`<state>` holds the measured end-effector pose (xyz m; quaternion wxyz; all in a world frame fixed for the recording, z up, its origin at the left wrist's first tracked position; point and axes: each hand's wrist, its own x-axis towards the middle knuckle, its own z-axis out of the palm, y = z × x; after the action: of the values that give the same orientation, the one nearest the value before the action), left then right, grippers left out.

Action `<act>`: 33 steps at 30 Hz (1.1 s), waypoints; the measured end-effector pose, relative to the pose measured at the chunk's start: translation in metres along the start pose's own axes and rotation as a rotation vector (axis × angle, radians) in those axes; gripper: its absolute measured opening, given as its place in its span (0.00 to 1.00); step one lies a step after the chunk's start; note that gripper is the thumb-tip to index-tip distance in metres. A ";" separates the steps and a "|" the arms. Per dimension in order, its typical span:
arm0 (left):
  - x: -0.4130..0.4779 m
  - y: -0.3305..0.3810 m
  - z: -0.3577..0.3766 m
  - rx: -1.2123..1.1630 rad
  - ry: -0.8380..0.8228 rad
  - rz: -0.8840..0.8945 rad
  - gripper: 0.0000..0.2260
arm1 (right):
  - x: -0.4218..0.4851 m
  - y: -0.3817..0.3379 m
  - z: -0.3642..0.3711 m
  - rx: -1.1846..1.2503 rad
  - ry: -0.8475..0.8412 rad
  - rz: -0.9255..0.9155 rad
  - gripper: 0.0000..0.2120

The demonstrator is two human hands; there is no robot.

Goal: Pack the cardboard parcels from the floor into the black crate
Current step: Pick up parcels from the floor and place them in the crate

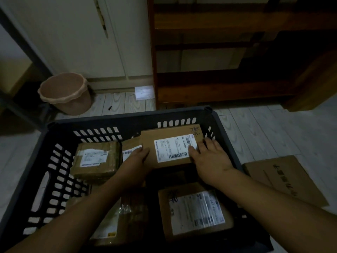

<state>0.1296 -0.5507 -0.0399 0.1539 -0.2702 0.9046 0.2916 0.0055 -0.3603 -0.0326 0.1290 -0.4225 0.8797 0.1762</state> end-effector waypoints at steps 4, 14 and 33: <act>0.007 0.001 -0.007 0.010 -0.021 -0.020 0.30 | 0.008 -0.005 -0.001 0.025 -0.042 -0.007 0.34; -0.107 0.079 -0.147 -0.160 -0.068 0.010 0.27 | -0.104 0.051 -0.137 0.740 -0.115 0.132 0.20; -0.381 0.291 -0.377 -0.388 -0.170 -0.007 0.27 | -0.403 0.167 -0.441 0.764 -0.176 0.318 0.32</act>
<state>0.2234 -0.4295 0.5506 0.1757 -0.2726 0.8143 0.4814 0.0849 -0.1665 0.5510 0.3219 -0.1867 0.9217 -0.1094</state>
